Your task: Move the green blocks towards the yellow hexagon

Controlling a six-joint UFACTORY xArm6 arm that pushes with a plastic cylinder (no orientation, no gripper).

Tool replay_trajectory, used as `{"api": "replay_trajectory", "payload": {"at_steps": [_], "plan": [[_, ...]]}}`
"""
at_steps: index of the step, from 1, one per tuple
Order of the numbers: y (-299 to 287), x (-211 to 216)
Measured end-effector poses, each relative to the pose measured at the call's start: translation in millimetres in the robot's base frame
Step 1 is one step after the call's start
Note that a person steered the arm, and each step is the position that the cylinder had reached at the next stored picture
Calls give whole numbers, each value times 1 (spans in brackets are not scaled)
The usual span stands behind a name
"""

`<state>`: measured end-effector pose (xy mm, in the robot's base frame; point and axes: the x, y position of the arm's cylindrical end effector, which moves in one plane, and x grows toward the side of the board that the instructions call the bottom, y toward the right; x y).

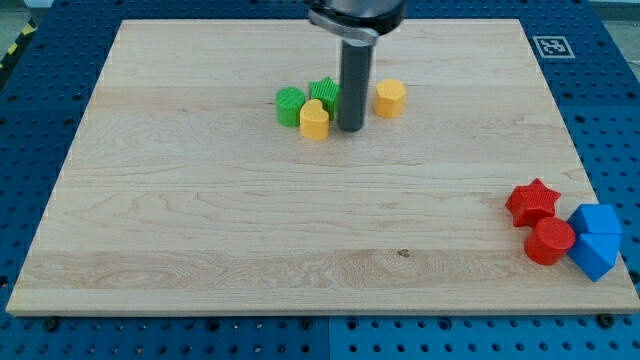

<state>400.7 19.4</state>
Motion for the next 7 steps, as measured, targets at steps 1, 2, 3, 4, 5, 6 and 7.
{"api": "replay_trajectory", "payload": {"at_steps": [1, 2, 3, 4, 5, 6, 7], "plan": [[-29, 3], [-47, 4], [-70, 4], [-90, 4], [-93, 3], [-91, -17], [-91, -33]]}}
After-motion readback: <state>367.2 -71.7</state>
